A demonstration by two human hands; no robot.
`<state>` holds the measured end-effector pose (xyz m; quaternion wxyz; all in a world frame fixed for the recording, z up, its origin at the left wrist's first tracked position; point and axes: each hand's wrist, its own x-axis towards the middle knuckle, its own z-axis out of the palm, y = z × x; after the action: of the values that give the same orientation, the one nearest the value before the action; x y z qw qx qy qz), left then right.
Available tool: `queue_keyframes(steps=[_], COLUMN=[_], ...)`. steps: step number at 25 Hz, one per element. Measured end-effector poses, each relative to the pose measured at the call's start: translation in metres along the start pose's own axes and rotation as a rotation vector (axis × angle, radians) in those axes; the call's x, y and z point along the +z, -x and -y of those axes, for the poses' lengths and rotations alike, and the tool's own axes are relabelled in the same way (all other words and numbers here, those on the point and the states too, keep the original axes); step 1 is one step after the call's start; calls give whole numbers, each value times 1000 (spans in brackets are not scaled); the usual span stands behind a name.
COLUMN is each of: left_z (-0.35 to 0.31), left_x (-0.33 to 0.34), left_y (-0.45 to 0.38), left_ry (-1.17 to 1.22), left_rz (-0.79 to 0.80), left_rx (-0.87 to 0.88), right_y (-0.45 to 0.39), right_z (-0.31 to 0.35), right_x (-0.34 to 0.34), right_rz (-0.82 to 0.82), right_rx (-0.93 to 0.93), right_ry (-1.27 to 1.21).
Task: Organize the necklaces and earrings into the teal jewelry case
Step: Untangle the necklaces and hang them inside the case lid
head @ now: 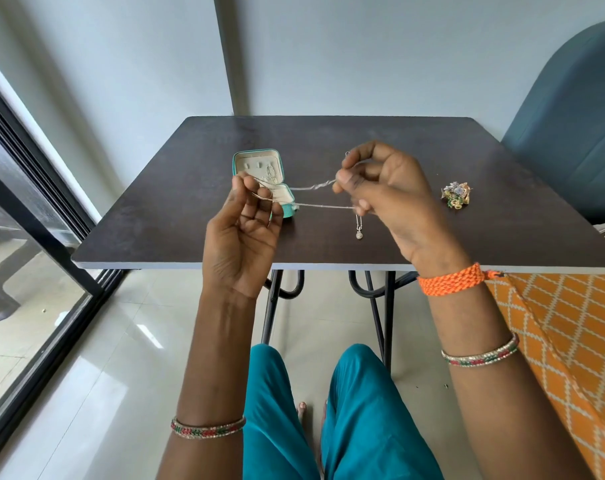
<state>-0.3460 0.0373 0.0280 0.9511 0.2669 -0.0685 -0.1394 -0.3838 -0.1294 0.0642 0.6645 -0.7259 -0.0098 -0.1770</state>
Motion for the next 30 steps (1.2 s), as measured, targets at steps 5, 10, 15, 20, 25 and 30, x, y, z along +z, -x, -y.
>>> queue_keyframes(steps=[5,10,15,20,25,30], left_z=[6,10,9,10,-2,11], left_x=[0,7,11,14,12,6], left_y=[0,7,10,7,2,3], left_ry=[-296,-467,-525,-549,-4,-280], left_rz=[56,136,130,88,-19,1], left_rx=[3,-46,-97,-68,-113,49], right_y=[6,-8,-10,-11,6,26], right_z=[12,16,11,9,7,11], right_x=[18,23,22,15,16,37], right_rz=[357,268,142,65,275,361], right_rx=[-97,-205,-223,-165,-26,-209], right_ry=[271,270,227,185,132,546])
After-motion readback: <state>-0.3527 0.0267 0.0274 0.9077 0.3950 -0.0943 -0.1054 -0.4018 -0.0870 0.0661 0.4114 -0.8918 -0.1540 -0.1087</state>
